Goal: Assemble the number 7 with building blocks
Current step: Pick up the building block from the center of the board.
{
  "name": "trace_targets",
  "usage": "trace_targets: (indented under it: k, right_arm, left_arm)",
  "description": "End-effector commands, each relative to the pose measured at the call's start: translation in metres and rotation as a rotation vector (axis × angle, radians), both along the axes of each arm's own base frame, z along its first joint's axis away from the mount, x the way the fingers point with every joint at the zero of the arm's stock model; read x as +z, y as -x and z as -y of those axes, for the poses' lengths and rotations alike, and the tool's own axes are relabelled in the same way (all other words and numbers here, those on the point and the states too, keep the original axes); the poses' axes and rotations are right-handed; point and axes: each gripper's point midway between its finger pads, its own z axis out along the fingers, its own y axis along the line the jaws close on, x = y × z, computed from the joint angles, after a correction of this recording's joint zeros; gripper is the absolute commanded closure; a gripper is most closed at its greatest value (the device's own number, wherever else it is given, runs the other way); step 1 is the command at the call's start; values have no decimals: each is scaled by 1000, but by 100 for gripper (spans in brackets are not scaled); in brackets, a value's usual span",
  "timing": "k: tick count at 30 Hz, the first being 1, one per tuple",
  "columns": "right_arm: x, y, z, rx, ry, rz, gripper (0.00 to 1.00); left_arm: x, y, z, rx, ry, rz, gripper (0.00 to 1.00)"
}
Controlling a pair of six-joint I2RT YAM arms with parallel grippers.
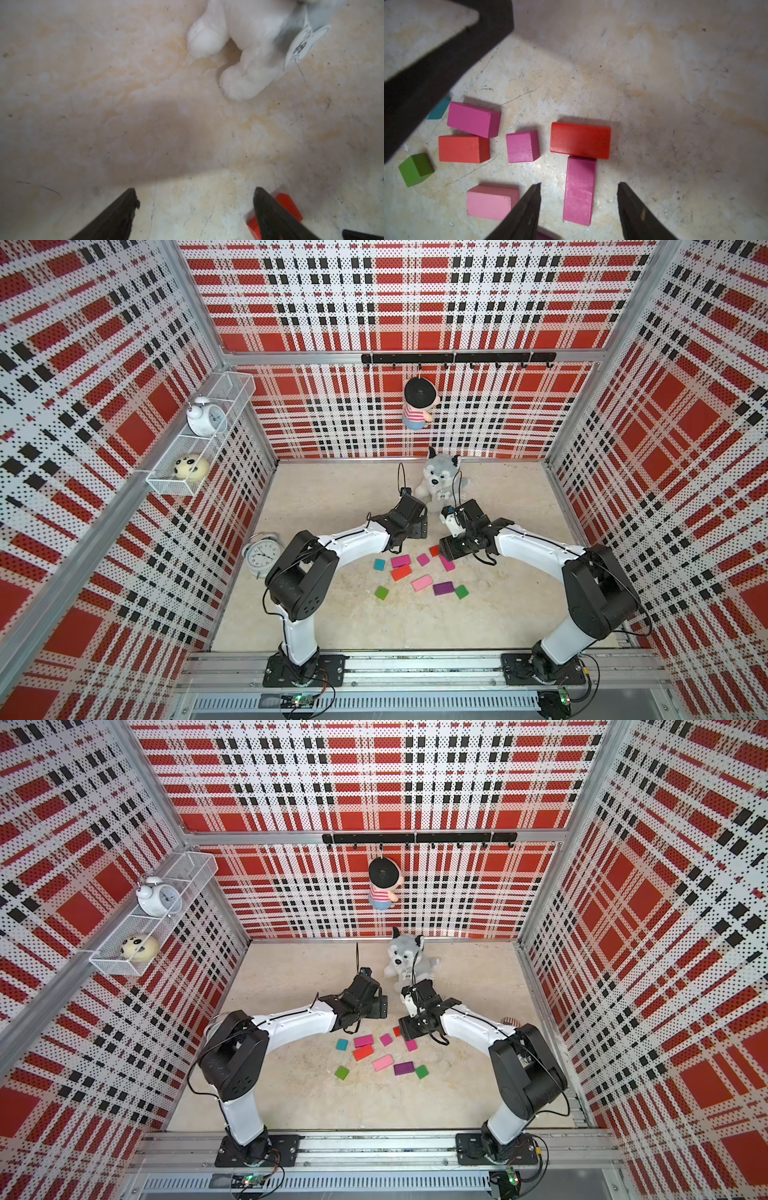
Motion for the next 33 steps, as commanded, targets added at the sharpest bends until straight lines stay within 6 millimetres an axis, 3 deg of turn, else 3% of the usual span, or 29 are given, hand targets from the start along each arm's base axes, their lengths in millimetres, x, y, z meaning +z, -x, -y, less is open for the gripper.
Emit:
trace_targets:
  k: [1, 8, 14, 22, 24, 29, 33]
  right_arm:
    - [-14, 12, 8, 4, 65, -44, 40]
    - [-25, 25, 6, 20, 69, -90, 48]
    - [-42, 37, 7, 45, 111, -132, 48]
    - [-57, 30, 5, 55, 154, -171, 54]
    - [-58, 28, 7, 51, 182, -177, 61]
    - [-42, 27, 10, 25, 168, -140, 75]
    - [-12, 21, 6, -7, 105, -90, 82]
  left_arm:
    - [-7, 18, 11, -28, 28, -67, 14]
    - [-19, 39, 13, -24, 20, -129, 18]
    - [-19, 51, 9, -10, 35, -145, 19]
    - [-19, 69, 14, -33, 30, -154, 19]
    - [-20, 73, 17, -45, 25, -157, 19]
    - [-21, 81, 20, -52, 19, -171, 20]
    - [-19, 85, 19, -32, 29, -187, 20]
